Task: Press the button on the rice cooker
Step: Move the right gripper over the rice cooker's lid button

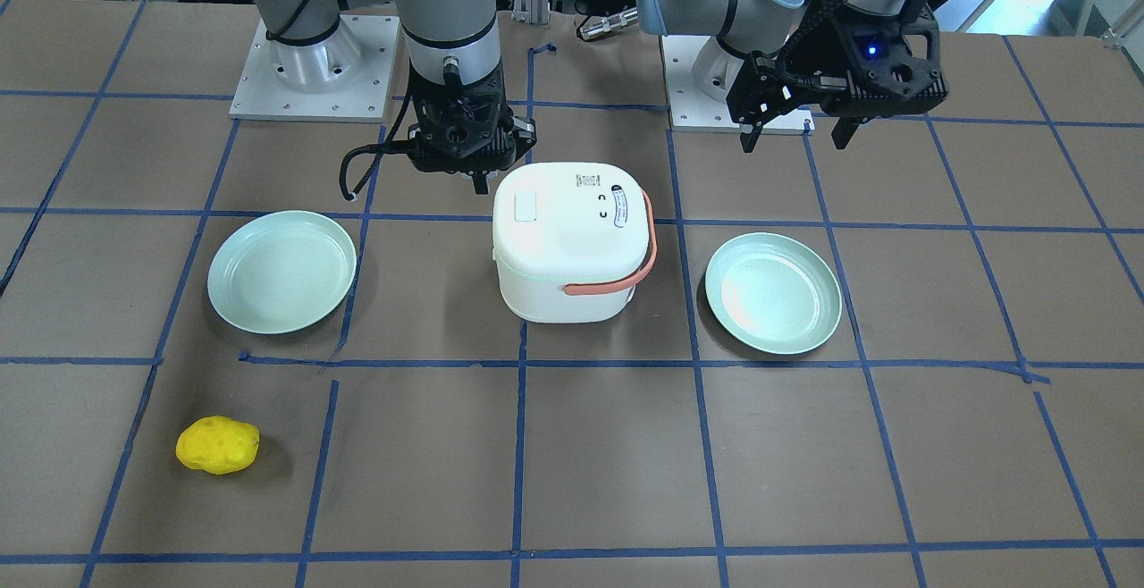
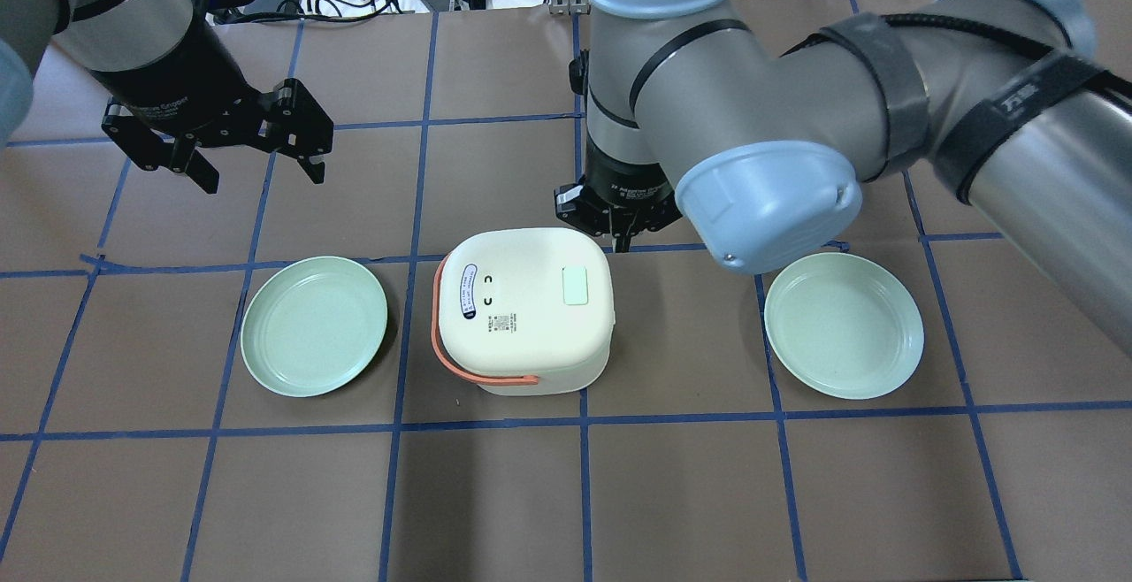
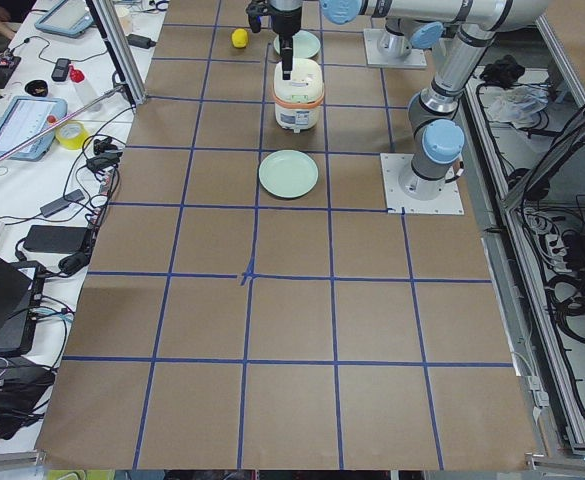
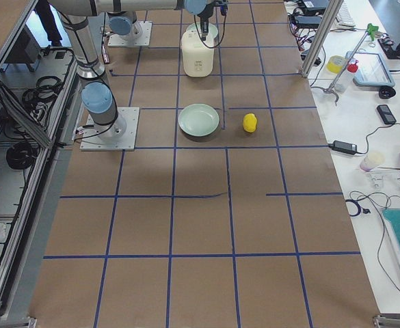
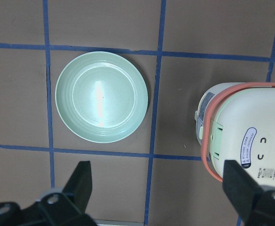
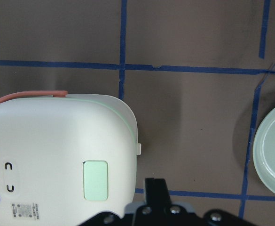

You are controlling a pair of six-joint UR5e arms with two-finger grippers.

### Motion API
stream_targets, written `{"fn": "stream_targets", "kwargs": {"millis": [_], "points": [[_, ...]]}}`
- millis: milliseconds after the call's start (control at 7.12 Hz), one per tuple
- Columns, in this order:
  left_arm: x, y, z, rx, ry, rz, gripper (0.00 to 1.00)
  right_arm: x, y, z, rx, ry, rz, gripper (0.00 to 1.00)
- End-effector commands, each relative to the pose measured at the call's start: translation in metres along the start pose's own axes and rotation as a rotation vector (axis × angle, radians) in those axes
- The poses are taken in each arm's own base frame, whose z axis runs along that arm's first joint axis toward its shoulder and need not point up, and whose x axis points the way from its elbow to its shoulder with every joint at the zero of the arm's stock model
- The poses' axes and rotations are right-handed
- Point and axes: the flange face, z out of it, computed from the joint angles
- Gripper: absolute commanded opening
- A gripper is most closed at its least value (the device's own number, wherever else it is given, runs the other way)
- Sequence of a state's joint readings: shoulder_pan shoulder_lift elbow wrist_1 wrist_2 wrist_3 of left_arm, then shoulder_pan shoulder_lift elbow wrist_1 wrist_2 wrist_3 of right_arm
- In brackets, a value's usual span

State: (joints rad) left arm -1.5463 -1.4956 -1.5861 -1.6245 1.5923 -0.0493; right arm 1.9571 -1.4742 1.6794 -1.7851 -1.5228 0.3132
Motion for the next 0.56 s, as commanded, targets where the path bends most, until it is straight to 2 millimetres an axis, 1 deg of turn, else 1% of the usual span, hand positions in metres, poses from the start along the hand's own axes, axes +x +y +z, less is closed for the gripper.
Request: {"fn": "stream_targets", "kwargs": {"millis": [0, 140, 281, 421], "points": [[0.000, 0.000, 0.000, 0.000, 0.000, -0.001, 1.00, -0.025, 0.018, 0.033, 0.027, -0.015, -0.040, 0.00], [0.000, 0.000, 0.000, 0.000, 0.000, -0.001, 1.00, -0.030, 0.014, 0.042, 0.031, -0.017, -0.024, 0.00], [0.000, 0.000, 0.000, 0.000, 0.000, 0.000, 1.00, -0.030, 0.012, 0.042, 0.033, -0.016, -0.024, 0.00], [0.000, 0.000, 0.000, 0.000, 0.000, -0.001, 1.00, -0.031, 0.007, 0.037, 0.062, -0.022, -0.022, 0.00]]}}
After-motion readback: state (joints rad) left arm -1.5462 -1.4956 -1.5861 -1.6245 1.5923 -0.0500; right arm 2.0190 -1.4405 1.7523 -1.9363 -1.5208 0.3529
